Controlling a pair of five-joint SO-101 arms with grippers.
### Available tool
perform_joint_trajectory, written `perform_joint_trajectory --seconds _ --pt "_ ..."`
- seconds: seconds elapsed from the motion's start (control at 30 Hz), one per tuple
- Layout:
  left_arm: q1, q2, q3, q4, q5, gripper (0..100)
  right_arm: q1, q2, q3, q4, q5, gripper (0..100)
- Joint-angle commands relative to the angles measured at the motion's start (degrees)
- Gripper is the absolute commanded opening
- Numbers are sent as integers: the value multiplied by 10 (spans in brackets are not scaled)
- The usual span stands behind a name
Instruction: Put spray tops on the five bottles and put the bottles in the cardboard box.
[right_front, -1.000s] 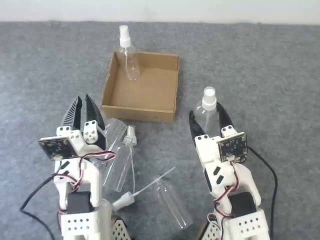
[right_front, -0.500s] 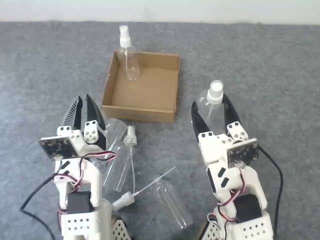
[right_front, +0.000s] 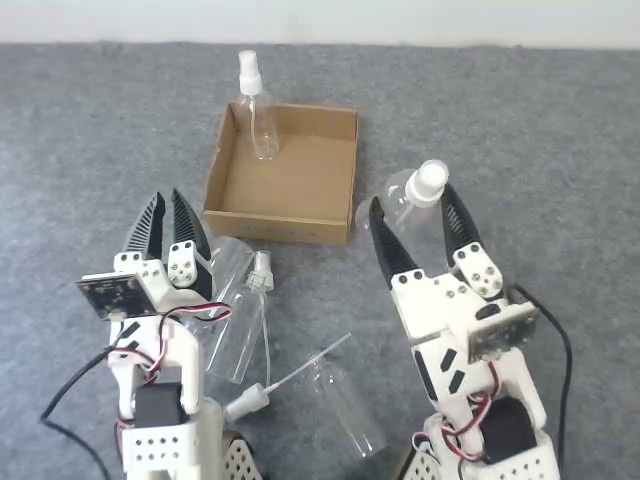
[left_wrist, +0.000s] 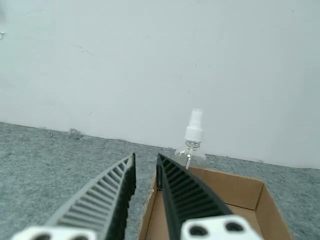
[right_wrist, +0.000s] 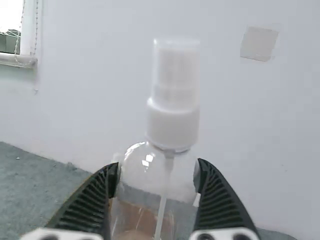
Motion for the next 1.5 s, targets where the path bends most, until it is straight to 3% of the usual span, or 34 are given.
perform_joint_trajectory --seconds 0.0,0.7,0.87,1.1,1.47 --pt "-2 -7 -6 -5 -4 66 -8 129 -91 -58 8 6" --pt "-2 -7 -6 9 -56 66 -9 599 -215 -352 5 6" --pt "-2 -7 -6 9 -57 66 -10 675 -266 -374 3 6" --pt "-2 -7 -6 9 -57 66 -9 781 -350 -380 -58 6" --pt "-3 -8 -6 8 -57 66 -8 911 -447 -380 -61 6"
